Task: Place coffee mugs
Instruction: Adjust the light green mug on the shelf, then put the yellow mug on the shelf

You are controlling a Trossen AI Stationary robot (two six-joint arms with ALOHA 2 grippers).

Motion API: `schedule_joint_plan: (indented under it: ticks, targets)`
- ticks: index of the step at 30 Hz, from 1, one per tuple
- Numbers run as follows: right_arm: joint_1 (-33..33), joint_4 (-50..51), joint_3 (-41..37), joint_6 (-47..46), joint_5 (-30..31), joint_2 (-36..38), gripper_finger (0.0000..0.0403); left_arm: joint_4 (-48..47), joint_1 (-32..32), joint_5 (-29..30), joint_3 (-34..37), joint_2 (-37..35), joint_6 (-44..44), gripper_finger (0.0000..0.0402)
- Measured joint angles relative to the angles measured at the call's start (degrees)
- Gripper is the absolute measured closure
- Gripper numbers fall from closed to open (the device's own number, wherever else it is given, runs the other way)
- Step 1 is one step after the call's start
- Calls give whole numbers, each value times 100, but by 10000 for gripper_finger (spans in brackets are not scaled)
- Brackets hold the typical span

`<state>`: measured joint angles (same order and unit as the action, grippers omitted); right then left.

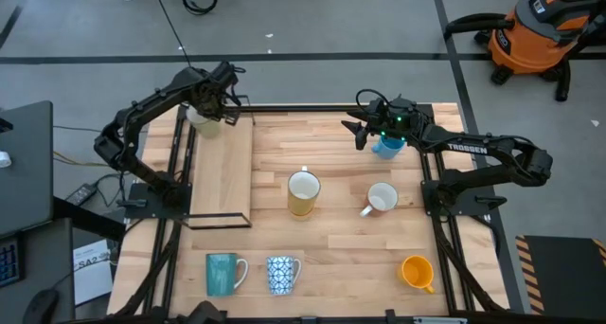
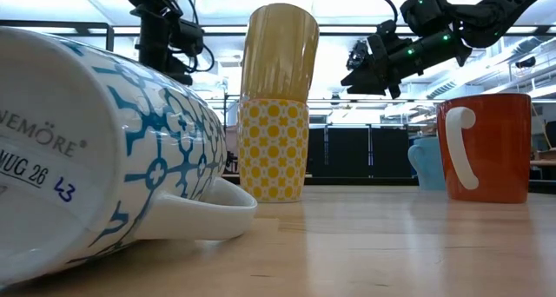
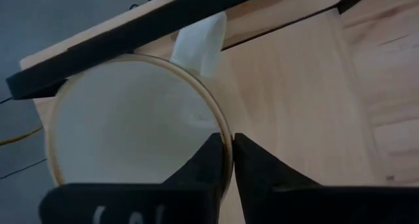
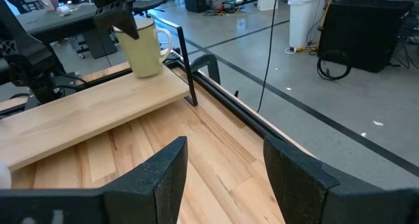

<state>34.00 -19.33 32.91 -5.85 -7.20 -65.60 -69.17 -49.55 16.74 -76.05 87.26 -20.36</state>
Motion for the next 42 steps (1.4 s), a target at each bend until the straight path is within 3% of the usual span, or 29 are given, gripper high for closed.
schedule_joint_plan:
  ticks: [17,28,42]
  targets:
    - [-2,0,0,-1,0,0,196,-4,3,12,-7,-6,15,323]
    - [-2,0,0,0,0,0,196,-11,1,-1,-7,-6,230,250]
    - [-2,0,0,-2,0,0,196,-15,122,-156,-11,-554,39,244]
